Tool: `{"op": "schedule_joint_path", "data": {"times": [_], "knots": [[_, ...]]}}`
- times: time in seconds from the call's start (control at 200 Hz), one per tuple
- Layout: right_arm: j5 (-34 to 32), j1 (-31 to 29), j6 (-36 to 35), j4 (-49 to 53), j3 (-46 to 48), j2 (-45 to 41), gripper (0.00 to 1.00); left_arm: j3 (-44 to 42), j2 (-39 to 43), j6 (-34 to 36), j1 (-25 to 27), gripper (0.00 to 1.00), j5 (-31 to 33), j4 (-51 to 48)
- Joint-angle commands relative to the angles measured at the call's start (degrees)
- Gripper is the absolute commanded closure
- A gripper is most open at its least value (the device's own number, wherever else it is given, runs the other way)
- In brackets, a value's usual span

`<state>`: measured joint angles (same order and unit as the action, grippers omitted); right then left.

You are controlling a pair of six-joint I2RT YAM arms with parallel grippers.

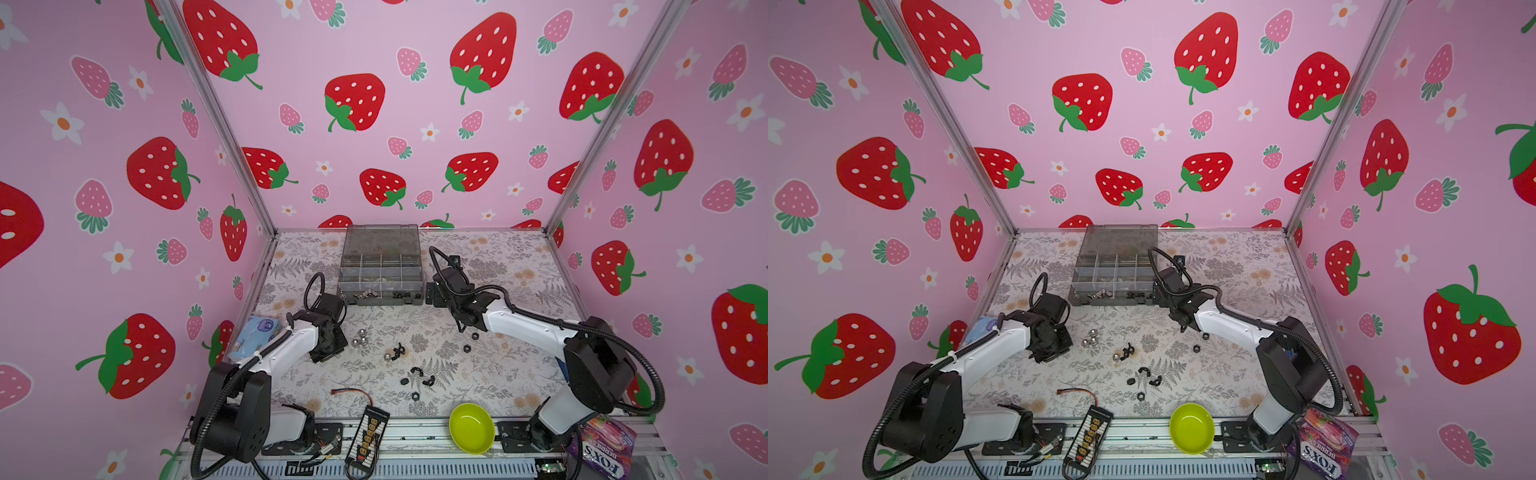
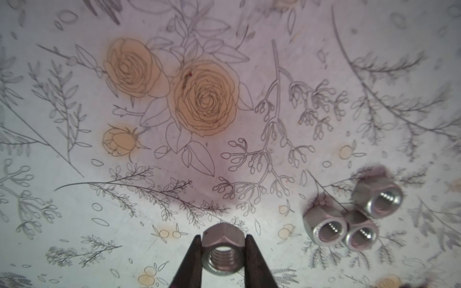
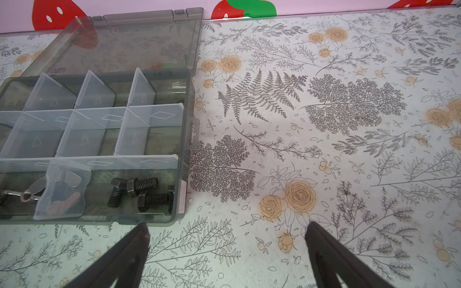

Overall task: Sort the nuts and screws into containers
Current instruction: 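Lift the silver nut with the left gripper and carry it over the box, then open the left gripper to drop the nut into a box compartment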

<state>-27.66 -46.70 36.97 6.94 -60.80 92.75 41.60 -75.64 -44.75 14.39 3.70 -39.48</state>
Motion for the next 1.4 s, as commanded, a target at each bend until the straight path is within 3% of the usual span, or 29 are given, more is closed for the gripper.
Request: {"op": "schedule_joint_path", "data": {"times": [0.0,0.415,1.015,1.396], "knots": [[-1.22,0.22,1.49,0.99,-0.78,-0.54,0.0,4.41,1.24,0.94,-0.25,0.78,2.86,-2.87],[-2.91,0.35,3.18,0.81,0.83,-2.59,0.0,16.41,-3.58,4.36,0.17,0.78,2.3,4.51],[-4.66,0.24,5.47,-0.38,4.33,-7.06,0.0,50.89,-35.76,12.79,5.56,0.78,0.6,4.07],[-4.6,0.32,6.01,-0.35,5.21,-7.56,0.0,60.99,-47.23,14.43,5.56,0.78,2.44,1.49]]}}
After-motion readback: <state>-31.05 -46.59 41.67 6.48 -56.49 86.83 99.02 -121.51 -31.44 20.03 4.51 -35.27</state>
